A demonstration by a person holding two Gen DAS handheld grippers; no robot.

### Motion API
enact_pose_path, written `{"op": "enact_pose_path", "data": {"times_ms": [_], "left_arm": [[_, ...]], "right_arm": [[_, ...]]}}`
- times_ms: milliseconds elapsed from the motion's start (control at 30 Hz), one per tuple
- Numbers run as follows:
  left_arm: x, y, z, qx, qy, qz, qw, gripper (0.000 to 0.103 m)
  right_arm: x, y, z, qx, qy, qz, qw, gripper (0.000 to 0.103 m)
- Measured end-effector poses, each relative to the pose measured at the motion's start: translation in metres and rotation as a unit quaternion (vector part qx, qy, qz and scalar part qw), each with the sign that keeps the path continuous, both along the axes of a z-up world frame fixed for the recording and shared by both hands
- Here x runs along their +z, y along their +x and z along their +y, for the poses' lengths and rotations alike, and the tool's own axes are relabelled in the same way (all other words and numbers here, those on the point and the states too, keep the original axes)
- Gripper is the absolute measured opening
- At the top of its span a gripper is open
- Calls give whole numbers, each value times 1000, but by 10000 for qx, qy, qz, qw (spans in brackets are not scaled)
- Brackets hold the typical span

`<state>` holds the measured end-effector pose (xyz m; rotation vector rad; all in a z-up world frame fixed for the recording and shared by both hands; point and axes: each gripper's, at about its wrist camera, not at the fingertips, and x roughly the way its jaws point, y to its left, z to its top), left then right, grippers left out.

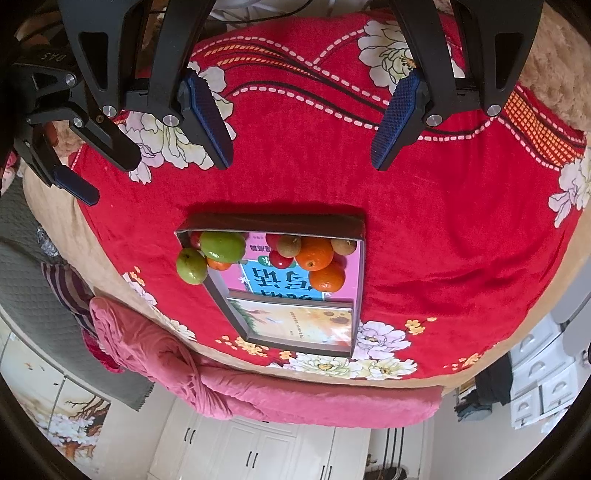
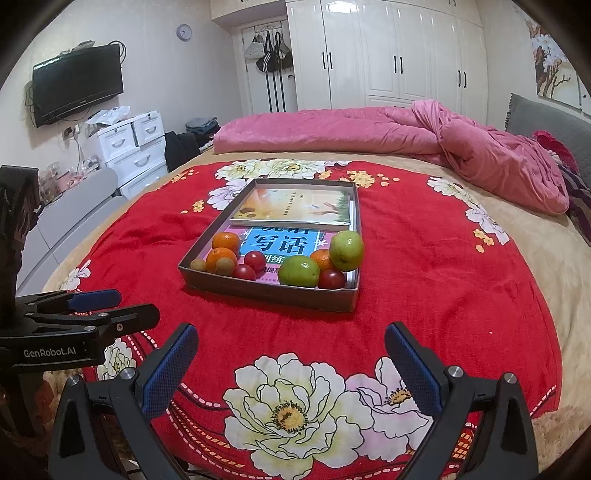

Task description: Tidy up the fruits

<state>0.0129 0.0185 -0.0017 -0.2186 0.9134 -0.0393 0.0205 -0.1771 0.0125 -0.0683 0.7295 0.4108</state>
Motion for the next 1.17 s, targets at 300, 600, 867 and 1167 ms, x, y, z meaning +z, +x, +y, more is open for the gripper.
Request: {"op": "enact_pose_path", "data": {"times_ms": [300,600,867,1167], "left_arm": [[0,0,-1,-16,-13,4,10000,78],[0,1,-3,-38,33,10,10000,78],[0,4,-7,-65,43,39,10000,78],[-12,33,44,607,-229,192,9977,78]], "right_arm": [[0,0,0,-2,-4,-2,10000,102],[0,0,0,-5,-7,2,10000,102],[-1,2,-1,-36,16,36,10000,102],[-8,43,-38,-708,207,137,9972,102]]}}
